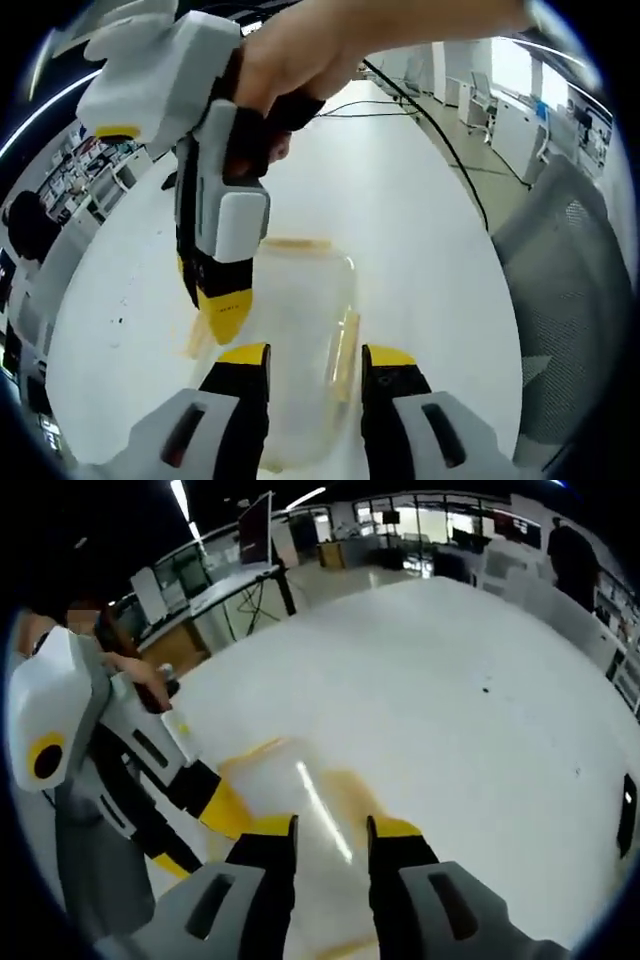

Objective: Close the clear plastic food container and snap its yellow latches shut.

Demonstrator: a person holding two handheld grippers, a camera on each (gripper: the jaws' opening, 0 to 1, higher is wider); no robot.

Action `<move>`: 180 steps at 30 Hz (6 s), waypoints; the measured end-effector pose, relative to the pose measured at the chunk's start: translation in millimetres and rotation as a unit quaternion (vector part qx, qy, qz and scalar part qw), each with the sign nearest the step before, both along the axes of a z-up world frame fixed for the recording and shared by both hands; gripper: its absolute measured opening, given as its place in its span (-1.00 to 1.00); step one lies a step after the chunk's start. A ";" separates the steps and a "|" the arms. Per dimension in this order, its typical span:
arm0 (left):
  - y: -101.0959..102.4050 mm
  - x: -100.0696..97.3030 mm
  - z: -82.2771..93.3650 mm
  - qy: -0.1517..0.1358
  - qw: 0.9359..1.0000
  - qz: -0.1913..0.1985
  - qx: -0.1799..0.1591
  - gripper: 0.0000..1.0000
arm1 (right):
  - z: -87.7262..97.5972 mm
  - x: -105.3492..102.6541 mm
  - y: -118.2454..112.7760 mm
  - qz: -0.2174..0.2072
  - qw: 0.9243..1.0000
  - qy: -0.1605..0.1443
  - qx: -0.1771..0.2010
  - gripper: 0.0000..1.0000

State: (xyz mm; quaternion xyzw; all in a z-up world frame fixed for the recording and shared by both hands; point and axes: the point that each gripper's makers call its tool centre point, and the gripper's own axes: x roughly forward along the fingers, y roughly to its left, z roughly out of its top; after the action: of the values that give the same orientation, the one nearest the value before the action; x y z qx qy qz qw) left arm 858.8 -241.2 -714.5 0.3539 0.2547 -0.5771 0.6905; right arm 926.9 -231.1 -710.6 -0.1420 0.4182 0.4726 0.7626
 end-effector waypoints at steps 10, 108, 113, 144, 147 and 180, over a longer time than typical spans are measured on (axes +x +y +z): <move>1.4 4.1 -2.8 -0.012 1.000 -0.002 0.002 -0.41 | -6.1 -2.7 4.5 0.051 0.998 0.015 -0.016 -0.42; -9.8 0.7 -10.2 -0.094 0.992 -0.037 0.081 -0.43 | -13.8 -11.8 5.1 0.180 0.972 0.132 -0.076 -0.38; -10.2 0.2 -9.7 -0.098 0.991 -0.040 0.083 -0.42 | -13.2 -10.2 4.6 0.178 0.974 0.126 -0.055 -0.35; -9.8 2.5 -9.6 -0.125 0.987 -0.039 0.097 -0.48 | -18.4 -20.5 -1.6 0.155 0.968 0.186 -0.067 -0.43; -10.0 2.9 -9.3 -0.124 0.987 -0.042 0.097 -0.48 | -19.3 -21.6 -1.3 0.158 0.968 0.184 -0.069 -0.42; 2.0 -8.7 16.2 -0.107 0.993 -0.008 0.044 -0.34 | 9.6 -24.3 3.4 0.088 0.987 0.118 -0.056 -0.20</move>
State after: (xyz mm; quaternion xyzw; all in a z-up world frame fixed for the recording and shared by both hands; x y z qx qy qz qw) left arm 850.1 -239.3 -698.3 0.4451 0.2017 -0.5299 0.6931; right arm 902.7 -227.7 -701.0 -0.1642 0.5172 0.5274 0.6538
